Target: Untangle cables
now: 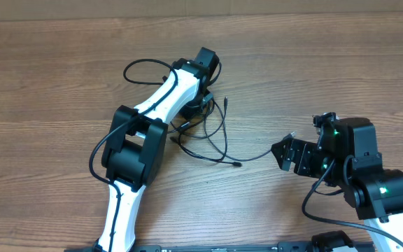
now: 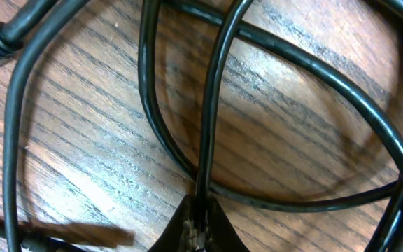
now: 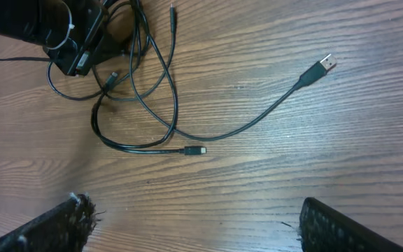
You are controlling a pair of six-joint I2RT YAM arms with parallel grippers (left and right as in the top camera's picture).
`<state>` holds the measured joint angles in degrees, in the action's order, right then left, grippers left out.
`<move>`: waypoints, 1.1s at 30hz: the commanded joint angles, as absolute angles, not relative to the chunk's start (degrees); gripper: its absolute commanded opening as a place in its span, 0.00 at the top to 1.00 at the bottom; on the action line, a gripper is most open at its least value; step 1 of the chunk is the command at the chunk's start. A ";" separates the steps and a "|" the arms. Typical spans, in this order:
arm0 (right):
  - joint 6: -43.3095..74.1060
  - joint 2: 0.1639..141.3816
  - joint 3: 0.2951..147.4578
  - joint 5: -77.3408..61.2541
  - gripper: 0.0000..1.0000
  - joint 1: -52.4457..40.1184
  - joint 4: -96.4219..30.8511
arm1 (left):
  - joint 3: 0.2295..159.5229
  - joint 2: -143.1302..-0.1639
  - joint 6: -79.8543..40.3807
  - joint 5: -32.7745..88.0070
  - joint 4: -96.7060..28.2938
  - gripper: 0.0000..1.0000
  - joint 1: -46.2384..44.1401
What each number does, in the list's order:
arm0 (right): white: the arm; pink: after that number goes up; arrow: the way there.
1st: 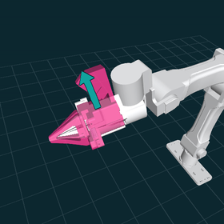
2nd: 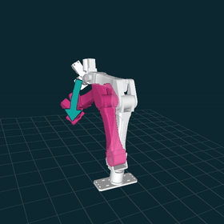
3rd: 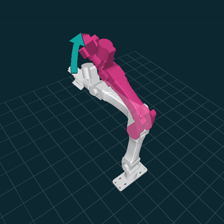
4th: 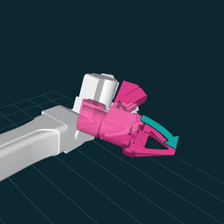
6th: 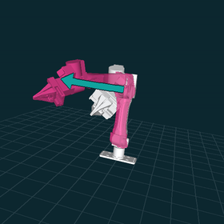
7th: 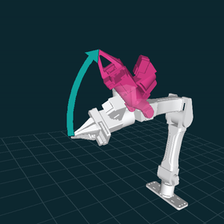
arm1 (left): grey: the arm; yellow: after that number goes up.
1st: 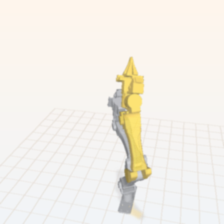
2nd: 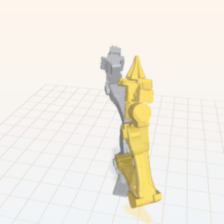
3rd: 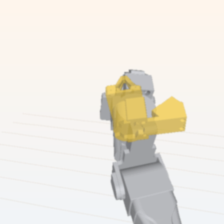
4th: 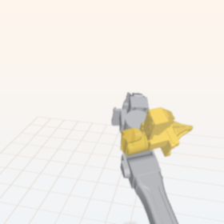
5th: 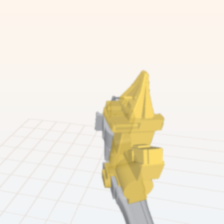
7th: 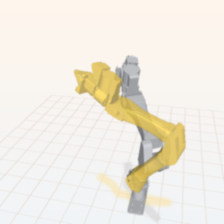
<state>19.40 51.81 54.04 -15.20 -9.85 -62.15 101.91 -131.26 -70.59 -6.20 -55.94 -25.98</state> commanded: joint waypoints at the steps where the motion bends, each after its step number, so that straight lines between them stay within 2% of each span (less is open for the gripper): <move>1: 19.00 51.51 54.39 -15.55 0.08 -9.91 -62.33 | 98.63 -134.69 -70.72 -7.75 -58.26 0.96 -25.50; 4: 18.98 51.51 54.39 -15.53 0.08 -9.91 -62.26 | 98.63 -134.69 -70.72 -8.99 -60.55 0.96 -25.41; 6: 18.55 51.51 54.39 -15.55 0.08 -9.91 -62.26 | 98.63 -134.69 -70.74 -9.15 -61.06 0.83 -25.30; 7: 17.69 51.51 54.39 -15.55 0.08 -9.91 -62.28 | 98.65 -134.69 -70.74 -8.60 -61.01 0.69 -24.95; 11: 17.52 51.51 54.39 -15.53 0.08 -9.91 -62.28 | 99.29 -134.34 -69.14 -2.46 -60.03 0.68 -23.14; 13: 17.52 51.51 54.39 -15.53 0.08 -9.91 -62.28 | 99.29 -134.17 -67.75 -0.12 -58.89 0.55 -22.22; 14: 17.52 51.51 54.39 -15.53 0.08 -9.91 -62.28 | 99.29 -134.17 -66.00 1.78 -57.84 0.52 -21.67; 16: 17.52 51.51 54.39 -15.53 0.08 -9.91 -62.28 | 99.29 -134.13 -58.35 9.98 -52.69 0.51 -20.58; 20: 17.52 51.51 54.39 -15.53 0.08 -9.91 -62.28 | 99.33 -132.55 -53.01 11.73 -50.26 0.47 -20.67; 21: 17.52 51.51 54.39 -15.53 0.08 -9.91 -62.26 | 99.33 -131.15 -52.93 10.50 -50.30 0.32 -20.80; 23: 17.52 51.51 54.39 -15.53 0.08 -9.91 -62.28 | 99.33 -129.97 -54.39 9.02 -50.35 0.23 -20.67; 29: 17.52 51.51 54.39 -15.55 0.08 -9.91 -62.28 | 99.26 -129.67 -64.53 4.34 -54.61 0.23 -18.74; 33: 17.52 51.51 54.39 -15.55 0.08 -9.91 -62.33 | 99.26 -129.67 -70.54 1.80 -55.66 0.18 -18.76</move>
